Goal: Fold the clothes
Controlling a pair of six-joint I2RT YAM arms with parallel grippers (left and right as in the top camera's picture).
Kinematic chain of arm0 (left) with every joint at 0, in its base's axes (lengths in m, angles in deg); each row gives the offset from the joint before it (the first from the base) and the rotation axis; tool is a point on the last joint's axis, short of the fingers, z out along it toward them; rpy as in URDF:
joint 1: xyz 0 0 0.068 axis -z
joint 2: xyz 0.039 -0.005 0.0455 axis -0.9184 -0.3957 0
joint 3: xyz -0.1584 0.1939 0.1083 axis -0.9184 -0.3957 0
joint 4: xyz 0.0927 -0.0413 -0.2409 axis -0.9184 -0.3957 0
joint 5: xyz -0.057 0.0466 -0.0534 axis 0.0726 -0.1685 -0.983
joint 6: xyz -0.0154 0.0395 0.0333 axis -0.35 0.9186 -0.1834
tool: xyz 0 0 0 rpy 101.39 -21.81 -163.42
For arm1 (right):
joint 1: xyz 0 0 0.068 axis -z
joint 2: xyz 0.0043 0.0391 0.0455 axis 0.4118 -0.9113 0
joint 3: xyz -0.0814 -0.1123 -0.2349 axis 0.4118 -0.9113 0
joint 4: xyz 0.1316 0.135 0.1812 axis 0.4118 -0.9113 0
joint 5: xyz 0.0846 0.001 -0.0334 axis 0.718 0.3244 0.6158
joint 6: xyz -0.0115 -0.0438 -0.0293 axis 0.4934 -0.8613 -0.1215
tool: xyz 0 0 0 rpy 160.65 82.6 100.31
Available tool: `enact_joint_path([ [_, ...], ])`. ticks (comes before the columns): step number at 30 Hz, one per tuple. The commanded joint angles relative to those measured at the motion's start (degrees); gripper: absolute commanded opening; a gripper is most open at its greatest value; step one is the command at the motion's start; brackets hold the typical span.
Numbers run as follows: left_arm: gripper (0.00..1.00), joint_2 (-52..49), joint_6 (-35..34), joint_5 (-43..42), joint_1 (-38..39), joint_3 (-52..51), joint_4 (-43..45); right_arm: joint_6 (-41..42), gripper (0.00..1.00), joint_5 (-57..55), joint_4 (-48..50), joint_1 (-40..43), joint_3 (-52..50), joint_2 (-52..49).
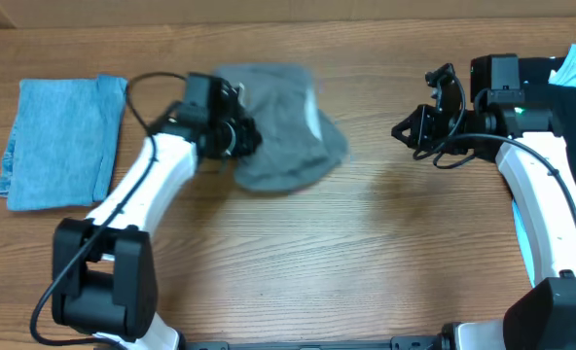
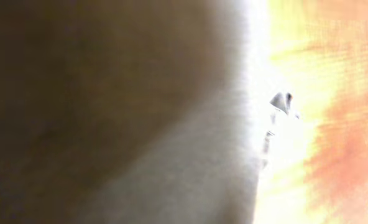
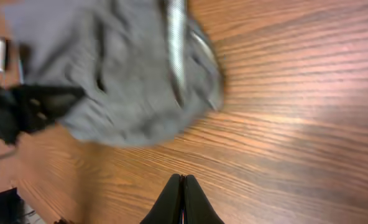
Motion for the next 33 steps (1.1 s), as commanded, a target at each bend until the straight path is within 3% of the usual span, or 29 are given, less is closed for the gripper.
enact_joint_path([
  [1, 0.04, 2.45, 6.97, 1.49, -6.45, 6.45, -1.73, -0.20, 0.04, -3.21, -1.31, 0.33, 0.44, 0.31],
  [8, 0.04, 2.45, 12.17, 2.78, -20.02, 14.84, -0.52, -1.86, 0.04, -3.48, -5.57, 0.33, 0.44, 0.31],
  [12, 0.04, 2.43, 14.93, 2.73, -28.24, 15.76, 7.69, -2.86, 0.04, -3.45, -9.14, 0.33, 0.44, 0.31],
  [18, 0.04, 2.43, 18.25, 0.96, -35.26, 16.11, 14.82, -2.80, 0.04, -3.41, -9.94, 0.33, 0.44, 0.31],
  [24, 0.04, 2.27, 18.01, 0.26, -41.38, 16.11, 13.97, -2.82, 0.04, -3.43, -9.31, 0.33, 0.44, 0.31],
  [28, 0.04, 2.27, 11.19, -8.81, -44.44, 17.55, 18.88, -2.82, 0.04, -3.43, -8.31, 0.33, 0.44, 0.31],
  [31, 0.04, 2.27, -2.91, -9.57, -46.66, 19.32, 33.00, -2.78, 0.04, -3.41, -8.98, 0.33, 0.44, 0.31],
  [33, 0.04, 2.23, -7.41, -9.60, -47.60, 19.96, 40.48, -2.75, 0.04, -3.41, -9.70, 0.33, 0.44, 0.31],
])
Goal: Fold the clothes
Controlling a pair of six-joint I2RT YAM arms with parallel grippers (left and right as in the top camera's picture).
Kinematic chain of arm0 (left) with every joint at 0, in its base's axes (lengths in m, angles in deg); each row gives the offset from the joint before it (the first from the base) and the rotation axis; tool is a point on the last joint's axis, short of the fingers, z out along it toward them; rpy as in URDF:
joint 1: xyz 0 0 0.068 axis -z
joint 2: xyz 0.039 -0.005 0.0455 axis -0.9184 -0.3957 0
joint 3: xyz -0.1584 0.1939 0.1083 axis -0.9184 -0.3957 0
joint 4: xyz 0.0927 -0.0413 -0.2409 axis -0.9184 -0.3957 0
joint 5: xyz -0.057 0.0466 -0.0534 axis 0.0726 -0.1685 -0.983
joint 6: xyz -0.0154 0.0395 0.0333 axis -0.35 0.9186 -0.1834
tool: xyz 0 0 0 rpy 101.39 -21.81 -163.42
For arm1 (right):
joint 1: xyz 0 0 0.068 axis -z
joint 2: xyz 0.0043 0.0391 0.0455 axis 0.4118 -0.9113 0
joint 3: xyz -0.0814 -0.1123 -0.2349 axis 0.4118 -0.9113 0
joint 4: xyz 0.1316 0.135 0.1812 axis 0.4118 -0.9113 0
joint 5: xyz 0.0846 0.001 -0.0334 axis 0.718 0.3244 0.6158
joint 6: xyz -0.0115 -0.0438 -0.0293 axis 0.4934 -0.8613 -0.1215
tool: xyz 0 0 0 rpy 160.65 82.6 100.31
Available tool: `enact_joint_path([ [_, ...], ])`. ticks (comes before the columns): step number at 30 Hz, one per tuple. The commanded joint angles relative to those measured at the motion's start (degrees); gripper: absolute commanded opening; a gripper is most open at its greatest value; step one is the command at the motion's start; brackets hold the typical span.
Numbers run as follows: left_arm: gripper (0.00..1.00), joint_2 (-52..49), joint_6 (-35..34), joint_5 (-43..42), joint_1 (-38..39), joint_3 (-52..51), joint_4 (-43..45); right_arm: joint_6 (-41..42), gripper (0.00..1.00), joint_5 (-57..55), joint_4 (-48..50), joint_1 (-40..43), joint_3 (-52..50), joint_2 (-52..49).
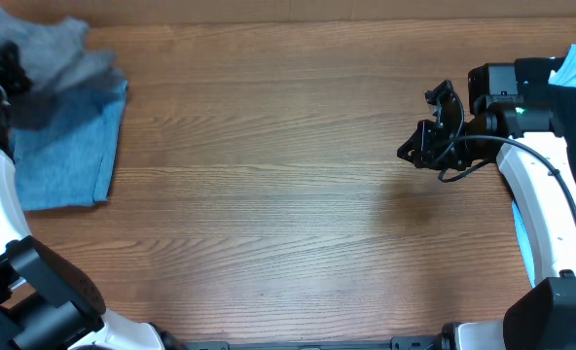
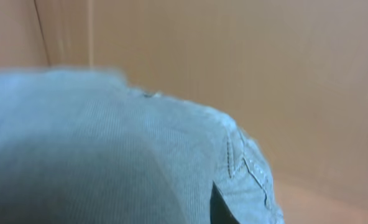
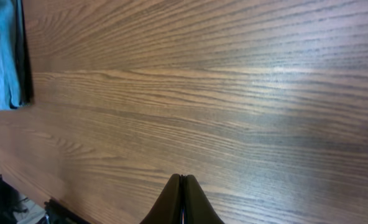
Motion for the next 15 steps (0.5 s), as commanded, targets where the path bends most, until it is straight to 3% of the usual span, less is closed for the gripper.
enact_joint_path([
  [1, 0.04, 2.21, -15.89, -3.65, -2.56, 5.55, 14.58, -0.37, 0.04, 0.02, -1.22, 0.15, 0.44, 0.31],
  [2, 0.05, 2.21, -17.00, -4.42, -3.48, 6.69, 15.47, -0.37, 0.04, 0.02, -1.81, 0.15, 0.44, 0.31],
  [4, 0.04, 2.01, -12.81, -6.67, -4.02, 6.91, 11.85, -0.37, 0.04, 0.02, -1.99, 0.15, 0.44, 0.31],
  [8, 0.04, -2.71, 6.97, -7.04, -1.57, 6.82, -10.99, -0.42, 0.04, 0.02, -1.90, 0.15, 0.44, 0.31],
  [10, 0.04, -7.89, 11.61, -8.17, -0.13, 6.82, -19.98, -0.44, 0.04, 0.02, -1.55, 0.15, 0.44, 0.31],
  [13, 0.04, -18.62, 12.07, -19.12, 0.81, 6.82, -28.61, -0.46, 0.04, 0.00, -0.68, 0.15, 0.44, 0.31],
  [15, 0.04, -22.14, 10.54, -20.59, 0.33, 6.82, -33.35, -0.48, 0.04, 0.00, 0.00, 0.15, 0.44, 0.31],
])
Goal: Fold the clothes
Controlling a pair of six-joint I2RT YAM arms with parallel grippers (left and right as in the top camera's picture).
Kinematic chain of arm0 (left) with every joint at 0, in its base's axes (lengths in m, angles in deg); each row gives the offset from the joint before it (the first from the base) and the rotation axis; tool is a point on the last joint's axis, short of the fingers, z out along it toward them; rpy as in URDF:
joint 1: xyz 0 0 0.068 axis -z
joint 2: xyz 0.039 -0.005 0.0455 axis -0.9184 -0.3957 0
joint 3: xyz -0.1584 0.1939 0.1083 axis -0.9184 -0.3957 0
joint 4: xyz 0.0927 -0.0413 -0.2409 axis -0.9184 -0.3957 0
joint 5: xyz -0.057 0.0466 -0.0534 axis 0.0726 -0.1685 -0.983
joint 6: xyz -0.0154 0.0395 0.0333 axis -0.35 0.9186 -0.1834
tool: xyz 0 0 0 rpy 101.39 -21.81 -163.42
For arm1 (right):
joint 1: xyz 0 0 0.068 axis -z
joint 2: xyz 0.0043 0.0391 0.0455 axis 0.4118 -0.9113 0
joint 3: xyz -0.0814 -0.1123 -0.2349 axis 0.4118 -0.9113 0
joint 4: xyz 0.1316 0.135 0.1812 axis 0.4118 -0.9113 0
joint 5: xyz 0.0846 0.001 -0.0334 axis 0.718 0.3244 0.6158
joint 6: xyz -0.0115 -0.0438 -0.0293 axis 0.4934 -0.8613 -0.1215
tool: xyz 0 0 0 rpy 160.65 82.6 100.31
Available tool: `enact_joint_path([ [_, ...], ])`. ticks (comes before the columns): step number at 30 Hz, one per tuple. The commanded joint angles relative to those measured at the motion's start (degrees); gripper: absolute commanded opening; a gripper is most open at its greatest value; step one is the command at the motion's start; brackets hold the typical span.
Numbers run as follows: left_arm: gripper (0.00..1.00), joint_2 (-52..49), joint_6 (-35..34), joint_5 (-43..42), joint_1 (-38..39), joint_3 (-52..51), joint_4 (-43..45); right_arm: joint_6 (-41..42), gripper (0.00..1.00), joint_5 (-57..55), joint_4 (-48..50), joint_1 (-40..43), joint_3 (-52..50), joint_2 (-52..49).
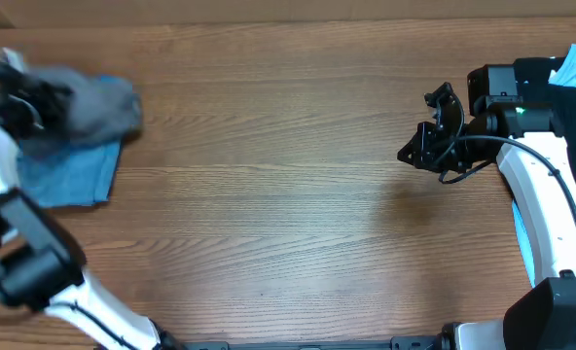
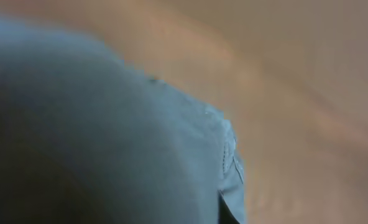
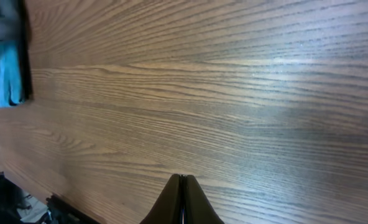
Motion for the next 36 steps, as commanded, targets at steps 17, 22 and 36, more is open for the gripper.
enact_joint_path([
  [17, 0.14, 9.18, -3.04, 9.66, -4.22, -0.11, -31.41, -2.82, 0.04, 0.02, 1.81, 0.15, 0.44, 0.31],
  [22, 0.04, 18.03, 2.12, -1.07, -4.11, -0.04, -23.98, -3.02, 0.04, 0.02, 1.81, 0.15, 0.44, 0.31],
  [36, 0.04, 16.63, -12.28, -6.19, -0.31, -0.07, 25.20, -3.58, 0.04, -0.02, 1.86, 0.15, 0.44, 0.31],
])
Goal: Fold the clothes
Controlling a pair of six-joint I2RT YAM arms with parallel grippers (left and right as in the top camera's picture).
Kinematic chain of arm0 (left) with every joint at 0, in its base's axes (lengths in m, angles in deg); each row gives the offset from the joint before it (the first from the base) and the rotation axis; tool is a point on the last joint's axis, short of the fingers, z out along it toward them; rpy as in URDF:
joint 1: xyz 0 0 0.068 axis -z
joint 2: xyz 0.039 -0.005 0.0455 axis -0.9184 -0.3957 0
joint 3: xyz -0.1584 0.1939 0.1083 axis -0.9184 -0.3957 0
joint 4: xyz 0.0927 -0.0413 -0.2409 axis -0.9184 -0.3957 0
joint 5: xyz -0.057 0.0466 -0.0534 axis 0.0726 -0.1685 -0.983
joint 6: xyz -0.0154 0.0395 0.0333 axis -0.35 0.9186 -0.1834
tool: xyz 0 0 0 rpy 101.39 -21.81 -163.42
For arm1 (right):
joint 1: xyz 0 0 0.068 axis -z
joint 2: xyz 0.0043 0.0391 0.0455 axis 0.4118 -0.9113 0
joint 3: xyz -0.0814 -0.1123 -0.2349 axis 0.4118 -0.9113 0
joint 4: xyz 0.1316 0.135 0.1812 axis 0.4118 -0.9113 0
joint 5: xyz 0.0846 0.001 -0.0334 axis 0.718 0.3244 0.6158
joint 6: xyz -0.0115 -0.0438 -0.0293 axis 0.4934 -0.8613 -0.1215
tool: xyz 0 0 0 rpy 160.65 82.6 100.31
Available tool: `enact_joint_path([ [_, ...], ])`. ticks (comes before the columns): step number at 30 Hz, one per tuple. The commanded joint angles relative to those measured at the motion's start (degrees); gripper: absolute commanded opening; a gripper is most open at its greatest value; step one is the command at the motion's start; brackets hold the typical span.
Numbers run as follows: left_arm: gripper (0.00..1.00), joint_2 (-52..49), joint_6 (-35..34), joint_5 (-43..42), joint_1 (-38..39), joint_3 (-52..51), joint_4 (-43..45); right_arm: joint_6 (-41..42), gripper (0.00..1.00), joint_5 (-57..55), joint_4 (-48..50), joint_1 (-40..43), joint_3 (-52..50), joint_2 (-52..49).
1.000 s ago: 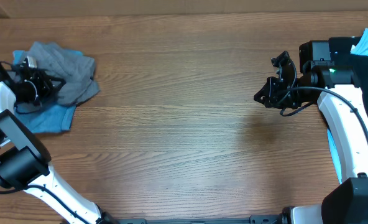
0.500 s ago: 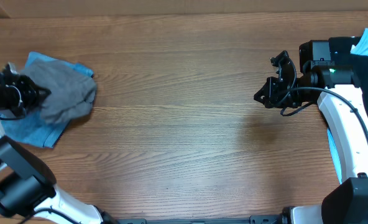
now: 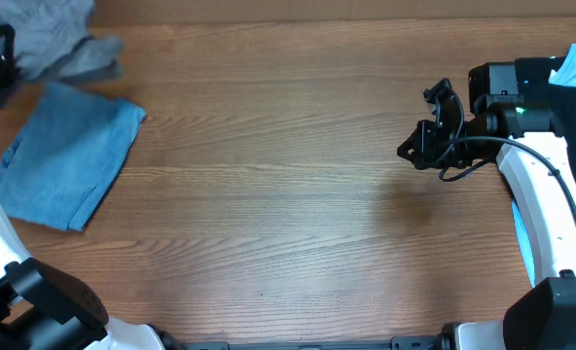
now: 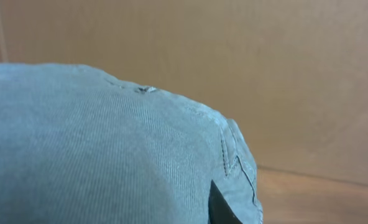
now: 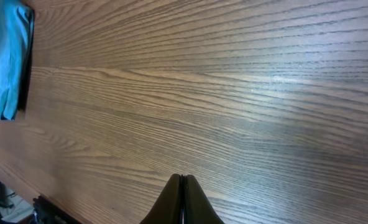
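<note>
A crumpled grey garment [image 3: 53,41] sits at the table's far left back corner. My left gripper is shut on it at its left end. In the left wrist view the grey garment [image 4: 97,143] fills most of the picture, with one dark fingertip [image 4: 222,206] showing against it. A folded blue cloth [image 3: 69,156] lies askew just in front of it, also seen as the blue cloth [image 5: 7,59] at the right wrist view's left edge. My right gripper [image 3: 414,148] hovers shut and empty over bare wood at the right.
A heap of light blue and dark clothes lies at the table's right edge behind my right arm. The wooden table [image 3: 288,214] stretches between the two arms. A tan wall [image 4: 234,62] stands behind the left corner.
The grey garment was over the blue cloth's back end and is now at the back left corner, off it. The blue cloth has turned askew and shifted. The right arm is unchanged.
First my left gripper held the grey garment at the middle back of the table, with the blue cloth lying square at the left. Then the garment was at the far left, over the blue cloth. Now it is in the corner and the blue cloth is skewed.
</note>
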Motion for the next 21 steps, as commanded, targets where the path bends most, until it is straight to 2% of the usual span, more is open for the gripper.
enact_joint_path([
  [1, 0.04, -4.52, -8.81, -2.43, 2.32, 0.90, 11.58, -0.55, 0.04, 0.00, 0.20, 0.15, 0.44, 0.31],
  [3, 0.04, -6.97, -18.32, -6.36, 3.41, 0.90, 20.02, -0.55, 0.04, -0.02, 0.22, 0.15, 0.44, 0.31],
  [6, 0.04, -9.68, -26.23, -11.37, 7.85, 0.90, 25.75, -0.22, 0.04, -0.04, 1.33, 0.24, 0.44, 0.31],
  [8, 0.04, -10.51, -26.32, -12.31, 12.04, 0.90, 25.33, 1.36, 0.04, -0.04, 2.32, 0.52, 0.44, 0.31],
  [14, 0.04, -11.65, -26.05, -10.23, 33.46, 0.90, 25.14, 3.15, 0.04, -1.66, 2.51, 3.06, 0.44, 0.31],
  [19, 0.04, -16.15, -24.96, -7.52, 47.15, 0.90, 25.09, 3.15, 0.04, -2.19, 1.14, 8.55, 0.44, 0.31],
  [21, 0.04, -20.09, -23.67, -7.52, 51.63, 0.90, 21.53, 3.08, 0.04, -2.19, 0.11, 12.46, 0.44, 0.31],
])
